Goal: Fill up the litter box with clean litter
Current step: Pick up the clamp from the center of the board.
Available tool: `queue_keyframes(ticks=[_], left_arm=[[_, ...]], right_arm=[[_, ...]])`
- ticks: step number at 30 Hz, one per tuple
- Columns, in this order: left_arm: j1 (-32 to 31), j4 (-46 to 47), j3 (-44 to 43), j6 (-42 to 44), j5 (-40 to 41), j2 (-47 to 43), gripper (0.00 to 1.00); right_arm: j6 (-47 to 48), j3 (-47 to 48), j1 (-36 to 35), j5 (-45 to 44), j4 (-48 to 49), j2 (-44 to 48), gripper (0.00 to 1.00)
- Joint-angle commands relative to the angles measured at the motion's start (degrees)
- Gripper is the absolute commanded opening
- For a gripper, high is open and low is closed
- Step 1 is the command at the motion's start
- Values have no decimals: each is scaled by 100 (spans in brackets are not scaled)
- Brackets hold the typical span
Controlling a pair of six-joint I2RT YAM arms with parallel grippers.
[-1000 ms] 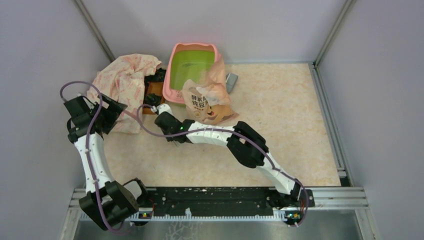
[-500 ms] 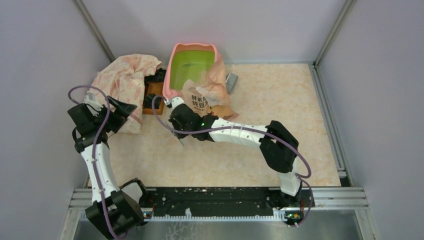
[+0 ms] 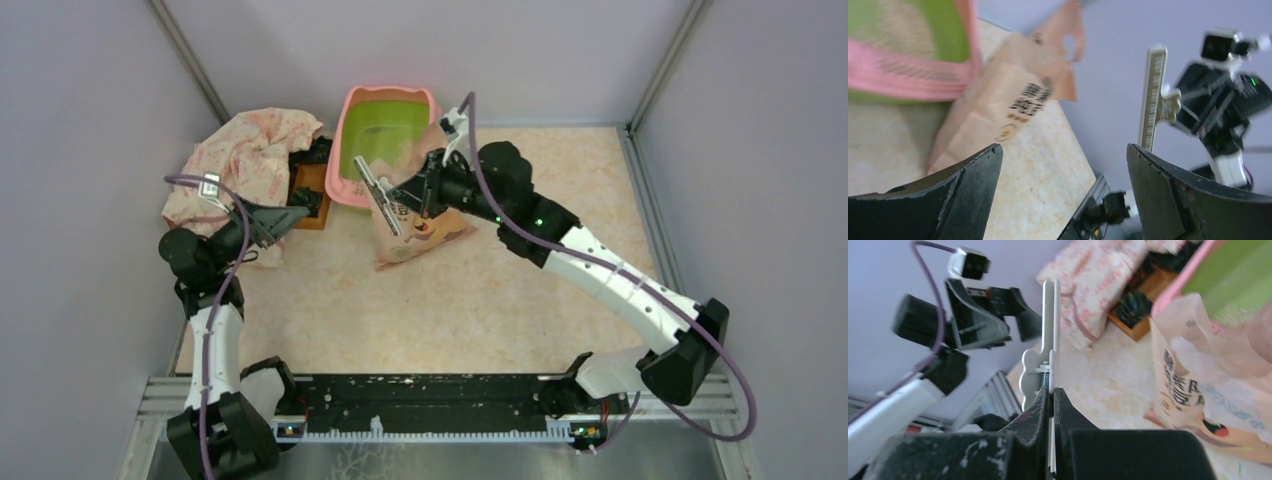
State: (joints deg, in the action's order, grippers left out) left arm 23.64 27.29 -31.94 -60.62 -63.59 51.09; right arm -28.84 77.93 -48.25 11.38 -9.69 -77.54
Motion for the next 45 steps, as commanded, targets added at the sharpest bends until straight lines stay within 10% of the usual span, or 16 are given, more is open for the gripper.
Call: queue_keyframes(ticks=[1, 10, 35, 45], left_arm=[[-690, 3198, -52, -1420, -724, -352, 99], [-1971, 3320, -332, -862, -401, -577, 99], [-2680, 3968, -463, -1103, 460, 36, 98], [-2888, 3817, -542, -927, 472, 313, 39]], right_arm=[[-636, -160, 224, 1457, 793, 311, 0], [-1524, -303, 360, 2693, 1829, 254, 0], [-1745, -611, 348, 3093, 2138, -46, 0], [-1766, -714, 352, 3125, 2238, -25, 0]])
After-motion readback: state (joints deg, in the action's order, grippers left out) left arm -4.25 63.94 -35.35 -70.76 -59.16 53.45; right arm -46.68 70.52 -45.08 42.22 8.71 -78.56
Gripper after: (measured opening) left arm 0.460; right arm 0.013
